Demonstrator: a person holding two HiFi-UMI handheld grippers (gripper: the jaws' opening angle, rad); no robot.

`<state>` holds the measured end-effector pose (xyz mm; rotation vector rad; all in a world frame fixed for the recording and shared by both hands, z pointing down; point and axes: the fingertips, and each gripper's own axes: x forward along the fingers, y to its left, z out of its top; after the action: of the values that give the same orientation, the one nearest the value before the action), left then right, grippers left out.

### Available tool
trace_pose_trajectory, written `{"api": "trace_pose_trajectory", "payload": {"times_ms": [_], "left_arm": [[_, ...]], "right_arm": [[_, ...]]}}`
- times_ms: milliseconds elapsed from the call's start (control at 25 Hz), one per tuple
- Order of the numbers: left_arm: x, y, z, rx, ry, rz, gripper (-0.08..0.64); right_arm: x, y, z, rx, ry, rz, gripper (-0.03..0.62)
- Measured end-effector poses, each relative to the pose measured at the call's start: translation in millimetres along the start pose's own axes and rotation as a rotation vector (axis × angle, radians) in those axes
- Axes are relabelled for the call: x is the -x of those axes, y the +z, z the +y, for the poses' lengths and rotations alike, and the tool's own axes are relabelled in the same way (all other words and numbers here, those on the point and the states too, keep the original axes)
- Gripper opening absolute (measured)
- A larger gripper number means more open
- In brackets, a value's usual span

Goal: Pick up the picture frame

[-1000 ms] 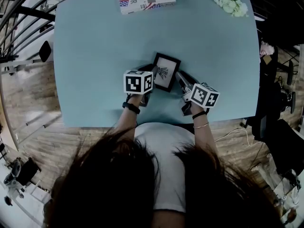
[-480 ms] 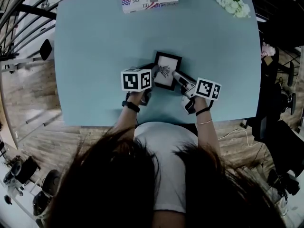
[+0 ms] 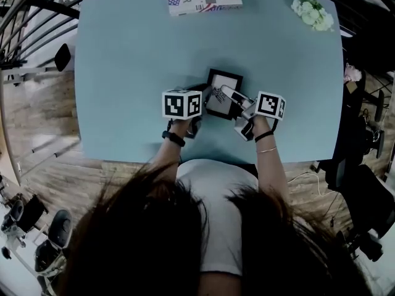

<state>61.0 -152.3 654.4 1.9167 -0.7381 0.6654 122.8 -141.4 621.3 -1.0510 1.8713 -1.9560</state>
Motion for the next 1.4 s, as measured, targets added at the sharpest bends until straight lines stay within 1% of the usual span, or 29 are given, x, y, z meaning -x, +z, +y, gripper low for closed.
{"api": "trace_pose_trajectory", "payload": {"times_ms": [200,280,360,640,760,840,1000,1120,1240,1400], "left_arm": [[1,0,1,0.011,-0.007,0.001,0.132],[1,0,1,0.014,-0.008,0.001,0.133],[1,0,1,0.019,-0.009,0.000,0.133],[1,0,1,0.027,-0.009,-0.004,0.133],[2,0,1,0.046,-0.016,-0.007,0.133],[2,0,2,0.061,-0.021,-0.013,0.133],[3,0,2,0.077,-0.024,-0.025,0.133],[6,-2,2,0.094,-0.043,-0.032,0.135],[15,1,-1,0.087,-0.049,-0.059,0.138],[36,19,-7,0.044,-0.044,-0.137,0.137]], "right_arm": [[-9,4,2,-0.010,0.007,-0.014,0.150],[-10,4,-3,-0.001,-0.020,-0.014,0.108],[-10,4,-8,0.004,-0.050,-0.017,0.021],[-10,4,-8,0.007,-0.043,-0.024,0.017],[-10,3,-7,0.004,-0.036,-0.022,0.014],[-9,3,-7,0.002,-0.047,-0.019,0.014],[-10,3,-4,0.021,-0.044,-0.009,0.014],[-11,2,0,0.054,-0.033,0.004,0.014],[-7,1,5,0.081,-0.034,0.006,0.014],[2,4,20,0.122,-0.018,-0.007,0.014]]}}
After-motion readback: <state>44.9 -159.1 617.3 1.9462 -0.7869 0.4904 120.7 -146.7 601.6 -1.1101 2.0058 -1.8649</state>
